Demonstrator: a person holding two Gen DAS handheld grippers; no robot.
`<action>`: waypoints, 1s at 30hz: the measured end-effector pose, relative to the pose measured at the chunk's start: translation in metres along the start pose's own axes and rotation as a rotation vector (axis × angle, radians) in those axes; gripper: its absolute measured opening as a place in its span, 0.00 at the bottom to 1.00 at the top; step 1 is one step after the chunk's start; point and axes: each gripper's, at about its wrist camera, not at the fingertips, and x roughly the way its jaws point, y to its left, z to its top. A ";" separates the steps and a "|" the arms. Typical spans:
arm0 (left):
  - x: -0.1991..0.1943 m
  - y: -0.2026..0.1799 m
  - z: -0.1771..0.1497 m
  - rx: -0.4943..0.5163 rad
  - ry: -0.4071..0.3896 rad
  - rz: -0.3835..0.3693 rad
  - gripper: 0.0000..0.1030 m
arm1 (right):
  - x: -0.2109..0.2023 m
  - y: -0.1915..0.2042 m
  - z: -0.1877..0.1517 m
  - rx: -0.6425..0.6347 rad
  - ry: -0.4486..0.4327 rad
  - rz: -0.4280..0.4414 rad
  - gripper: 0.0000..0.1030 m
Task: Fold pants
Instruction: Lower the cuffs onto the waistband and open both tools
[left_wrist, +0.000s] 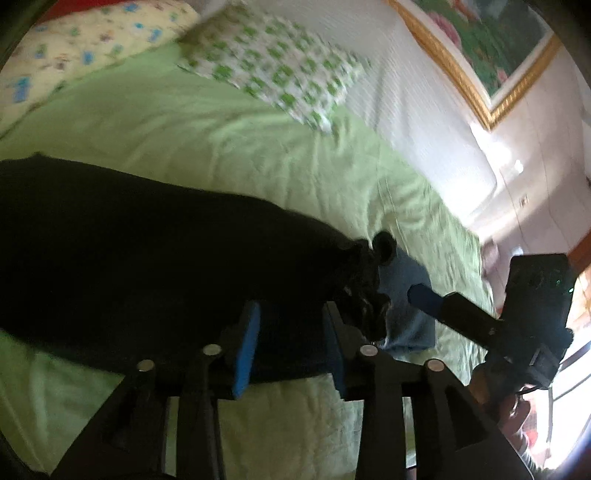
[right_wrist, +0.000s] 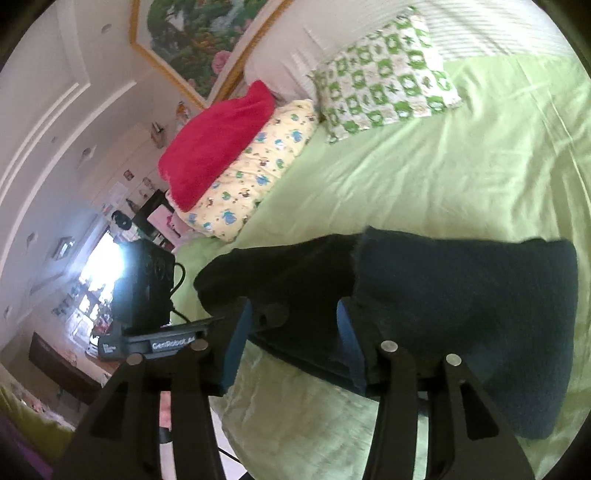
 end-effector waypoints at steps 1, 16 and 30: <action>-0.005 0.003 -0.001 -0.014 -0.013 0.004 0.35 | 0.002 0.002 0.001 -0.007 0.005 -0.002 0.50; -0.080 0.058 -0.026 -0.264 -0.203 0.080 0.35 | 0.047 0.030 0.013 -0.081 0.075 0.064 0.62; -0.117 0.107 -0.047 -0.454 -0.288 0.186 0.46 | 0.114 0.054 0.040 -0.163 0.183 0.111 0.64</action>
